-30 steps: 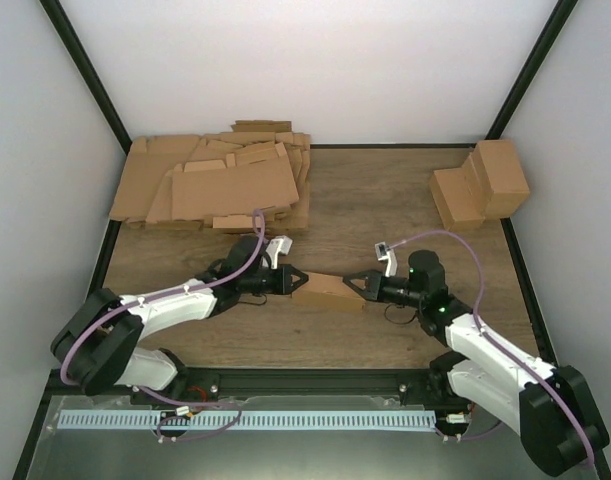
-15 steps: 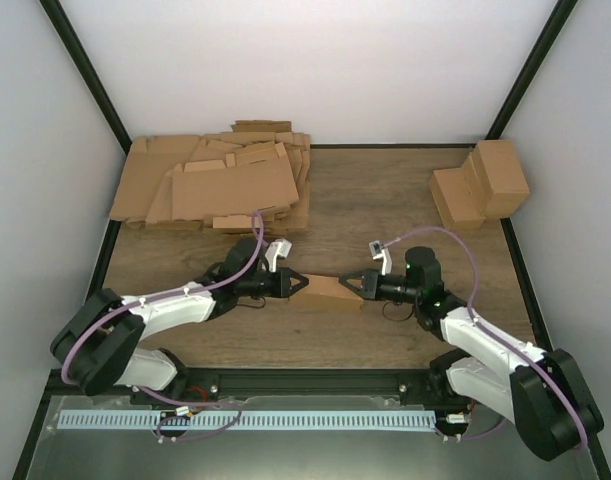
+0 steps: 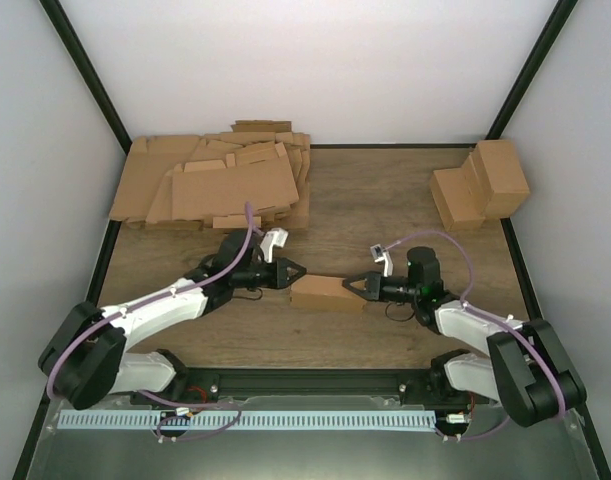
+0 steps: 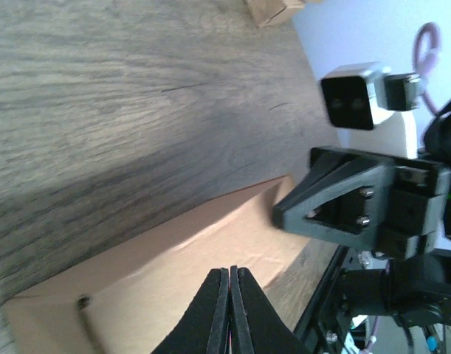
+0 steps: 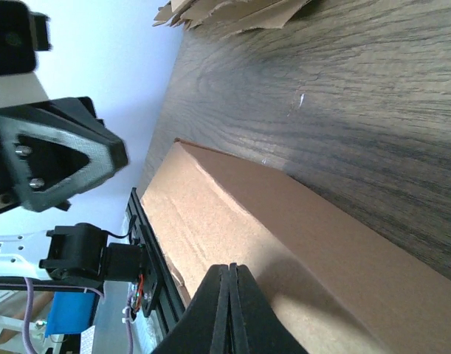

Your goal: Fold the paper box

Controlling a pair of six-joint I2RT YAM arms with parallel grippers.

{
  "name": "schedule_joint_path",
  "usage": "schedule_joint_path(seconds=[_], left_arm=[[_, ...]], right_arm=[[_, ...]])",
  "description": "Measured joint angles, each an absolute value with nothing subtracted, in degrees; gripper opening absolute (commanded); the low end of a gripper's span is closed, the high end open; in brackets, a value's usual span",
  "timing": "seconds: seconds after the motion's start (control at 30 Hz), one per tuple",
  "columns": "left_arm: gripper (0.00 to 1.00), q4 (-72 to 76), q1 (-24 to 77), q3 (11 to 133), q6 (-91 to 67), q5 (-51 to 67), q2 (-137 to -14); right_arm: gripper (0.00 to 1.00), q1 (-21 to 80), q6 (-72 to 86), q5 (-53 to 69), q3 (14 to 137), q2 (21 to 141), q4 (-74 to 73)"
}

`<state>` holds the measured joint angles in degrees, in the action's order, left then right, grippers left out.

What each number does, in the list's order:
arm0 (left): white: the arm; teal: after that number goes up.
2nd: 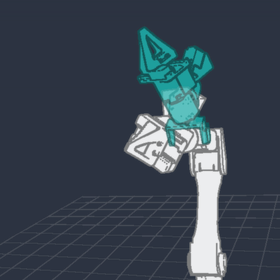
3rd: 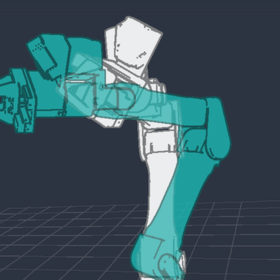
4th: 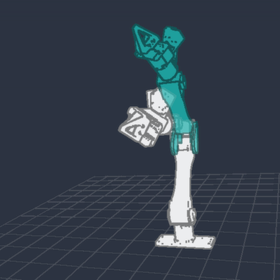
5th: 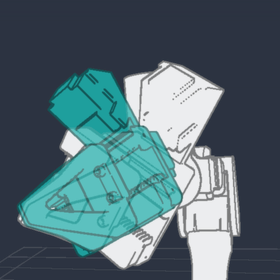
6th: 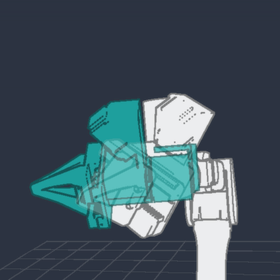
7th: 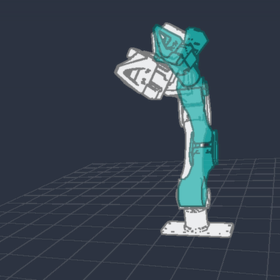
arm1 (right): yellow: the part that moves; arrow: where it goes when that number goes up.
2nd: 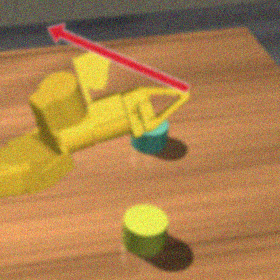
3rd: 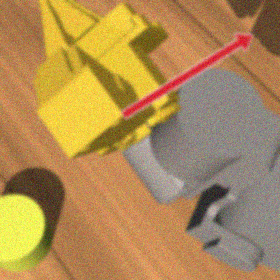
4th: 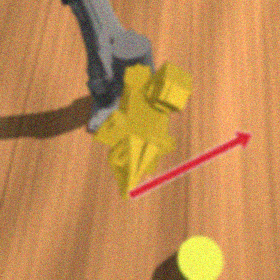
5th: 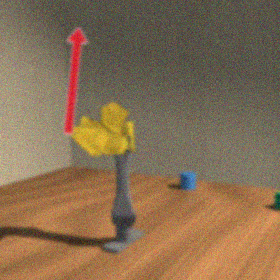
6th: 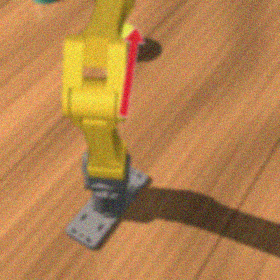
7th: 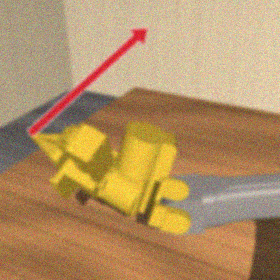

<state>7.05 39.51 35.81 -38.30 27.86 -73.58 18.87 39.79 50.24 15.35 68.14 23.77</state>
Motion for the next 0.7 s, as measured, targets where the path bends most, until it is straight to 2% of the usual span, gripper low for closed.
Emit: schedule_joint_path(seconds=[0.17, 0.37, 0.57, 0.7], left_arm=[[0.04, 11.0, 38.7, 30.8, -38.4, 28.6, -77.2], [0.04, 15.3, 38.4, 31.1, -38.4, 30.5, -79.7], [0.04, 8.0, 38.5, 33.8, -37.9, 29.2, -76.5], [0.04, 8.3, 38.5, 34.2, -38.4, 29.6, -75.4]], right_arm=[[0.01, 18.3, 38.0, 50.3, 16.1, 64.2, 18.2], [0.01, 18.1, 36.3, 49.4, 18.0, 58.3, 13.7], [0.01, 18.0, 35.6, 47.6, 16.6, 63.3, 13.0], [0.01, 17.8, 35.3, 47.5, 16.9, 63.3, 13.1]])
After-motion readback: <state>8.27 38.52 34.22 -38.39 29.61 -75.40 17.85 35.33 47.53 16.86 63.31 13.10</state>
